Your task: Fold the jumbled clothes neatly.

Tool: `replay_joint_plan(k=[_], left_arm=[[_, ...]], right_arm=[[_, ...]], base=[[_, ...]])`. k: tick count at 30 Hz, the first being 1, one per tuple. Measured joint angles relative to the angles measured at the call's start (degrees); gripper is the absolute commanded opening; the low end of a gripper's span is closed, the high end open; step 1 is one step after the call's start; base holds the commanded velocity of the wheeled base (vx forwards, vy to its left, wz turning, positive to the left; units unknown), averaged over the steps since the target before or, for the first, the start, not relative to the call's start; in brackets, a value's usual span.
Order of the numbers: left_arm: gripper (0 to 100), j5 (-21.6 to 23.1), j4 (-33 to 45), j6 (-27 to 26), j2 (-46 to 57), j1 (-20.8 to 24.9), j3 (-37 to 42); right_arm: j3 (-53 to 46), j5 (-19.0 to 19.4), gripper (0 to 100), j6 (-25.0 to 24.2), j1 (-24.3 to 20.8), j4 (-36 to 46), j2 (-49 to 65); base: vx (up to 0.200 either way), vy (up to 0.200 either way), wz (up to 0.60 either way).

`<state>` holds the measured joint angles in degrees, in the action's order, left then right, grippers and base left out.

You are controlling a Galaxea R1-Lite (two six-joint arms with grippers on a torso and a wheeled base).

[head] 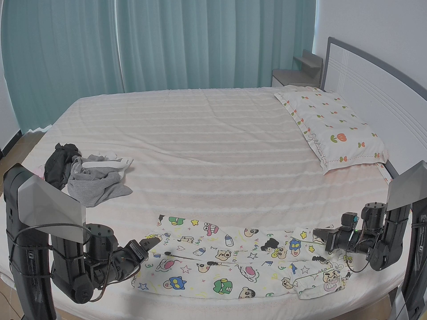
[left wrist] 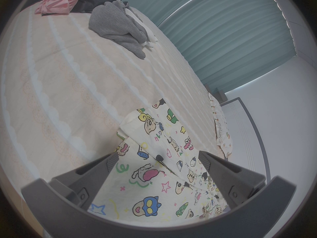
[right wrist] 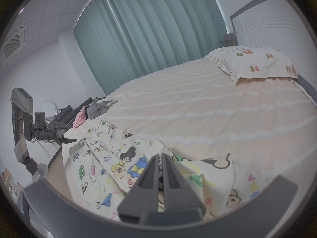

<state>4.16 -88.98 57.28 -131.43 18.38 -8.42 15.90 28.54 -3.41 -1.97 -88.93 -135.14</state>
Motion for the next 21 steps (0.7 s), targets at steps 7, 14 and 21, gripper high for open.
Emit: replay_joint_plan(k=[7, 14, 21], left_arm=[[100, -0.04, 0.0, 0.0, 0.0, -0.02, 0.07], [100, -0.02, 0.0, -0.02, 0.0, 0.18, 0.07], [100, -0.04, 0.0, -0.02, -0.02, 0.27, 0.09]], right_arm=[[-0.6, -0.24, 0, 0.0, -1.77, -0.07, 0.61], [0.33, -0.32, 100, -0.04, -0.72, -0.07, -1.4], [1.88, -0.33, 100, -0.38, 1.82, -0.02, -3.47]], base=[[0.0, 0.0, 0.0], [0.0, 0.0, 0.0], [0.0, 0.0, 0.0]])
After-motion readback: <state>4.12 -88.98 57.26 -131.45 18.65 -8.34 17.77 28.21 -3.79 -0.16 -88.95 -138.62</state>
